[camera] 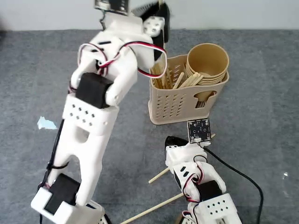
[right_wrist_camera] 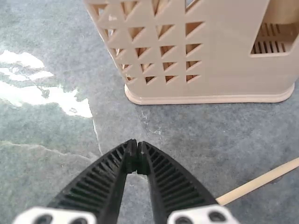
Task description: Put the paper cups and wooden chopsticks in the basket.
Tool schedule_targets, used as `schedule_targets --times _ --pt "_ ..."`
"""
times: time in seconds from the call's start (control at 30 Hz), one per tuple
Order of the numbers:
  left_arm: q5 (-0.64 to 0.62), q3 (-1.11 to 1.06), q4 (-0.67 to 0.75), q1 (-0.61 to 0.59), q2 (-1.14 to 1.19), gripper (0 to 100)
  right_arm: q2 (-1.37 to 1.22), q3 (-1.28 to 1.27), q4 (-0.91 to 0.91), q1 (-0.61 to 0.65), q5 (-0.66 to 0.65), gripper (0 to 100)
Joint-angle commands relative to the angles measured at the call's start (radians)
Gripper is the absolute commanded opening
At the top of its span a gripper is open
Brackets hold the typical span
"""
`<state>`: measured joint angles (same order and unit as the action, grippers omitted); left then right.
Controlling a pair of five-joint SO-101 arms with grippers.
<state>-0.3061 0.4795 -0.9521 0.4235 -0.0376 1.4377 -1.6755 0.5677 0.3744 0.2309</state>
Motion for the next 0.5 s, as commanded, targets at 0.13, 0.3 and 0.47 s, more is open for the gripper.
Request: schedule_targets --times 0.13,0.3,0.47 --pt "-0.008 0.022 -0.103 -0.002 -0.054 19 0.015 -0.012 -0.015 0.004 -0.009 1.0" --pt "-0.005 0.176 -0.302 -0.031 -0.054 19 0.015 -0.012 -0.015 0.004 -0.009 1.0" --pt "-0.005 0.292 -0.5 -0.117 -0.054 15 0.015 -0.011 -0.015 0.004 -0.009 1.0"
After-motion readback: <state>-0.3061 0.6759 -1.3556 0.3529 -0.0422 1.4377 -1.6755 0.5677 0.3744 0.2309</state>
